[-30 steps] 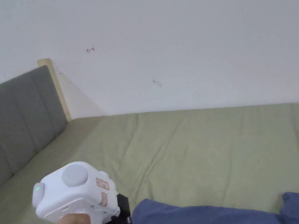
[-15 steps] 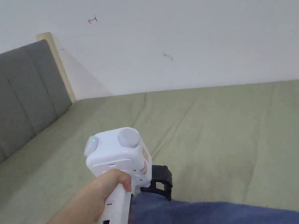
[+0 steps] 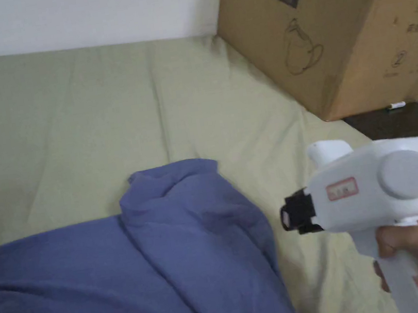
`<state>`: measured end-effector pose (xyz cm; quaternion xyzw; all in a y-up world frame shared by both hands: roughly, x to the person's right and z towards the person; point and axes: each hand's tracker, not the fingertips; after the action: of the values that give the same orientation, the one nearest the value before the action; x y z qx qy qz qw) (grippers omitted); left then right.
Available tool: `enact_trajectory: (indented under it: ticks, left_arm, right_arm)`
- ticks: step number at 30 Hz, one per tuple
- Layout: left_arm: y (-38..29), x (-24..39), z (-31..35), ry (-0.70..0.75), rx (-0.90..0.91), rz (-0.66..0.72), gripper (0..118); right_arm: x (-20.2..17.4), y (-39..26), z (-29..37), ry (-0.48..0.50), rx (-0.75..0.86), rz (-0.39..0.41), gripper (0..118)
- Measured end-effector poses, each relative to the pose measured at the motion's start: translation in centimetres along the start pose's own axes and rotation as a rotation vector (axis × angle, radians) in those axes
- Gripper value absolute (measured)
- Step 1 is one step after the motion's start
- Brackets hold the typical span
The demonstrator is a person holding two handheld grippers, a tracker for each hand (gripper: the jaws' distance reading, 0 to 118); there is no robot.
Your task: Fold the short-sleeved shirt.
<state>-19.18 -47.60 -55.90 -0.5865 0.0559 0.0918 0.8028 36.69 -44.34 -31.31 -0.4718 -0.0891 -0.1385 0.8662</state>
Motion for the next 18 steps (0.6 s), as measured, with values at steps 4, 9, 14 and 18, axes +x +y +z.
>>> enact_trajectory:
  ticks: [4, 9, 14, 18]
  left_arm:
    - [-0.9, -0.2, 0.5, -0.028, -0.010, -0.010, 2]
    - [-1.0, -0.7, 0.1, -0.071, -0.024, 0.022, 3]
    - [-1.4, -0.7, 0.3, -0.075, -0.010, -0.005, 3]
    - [-2.1, -0.7, 0.4, -0.074, 0.022, -0.014, 3]
  right_arm:
    - [-0.6, 2.2, -3.3, 0.029, -0.093, 0.053, 118]
    - [-3.4, 2.2, -7.1, -0.073, -0.125, 0.162, 118]
    - [-4.0, 1.8, -7.7, -0.105, -0.138, 0.126, 116]
    - [-4.7, 1.8, -5.3, -0.069, -0.101, 0.179, 49]
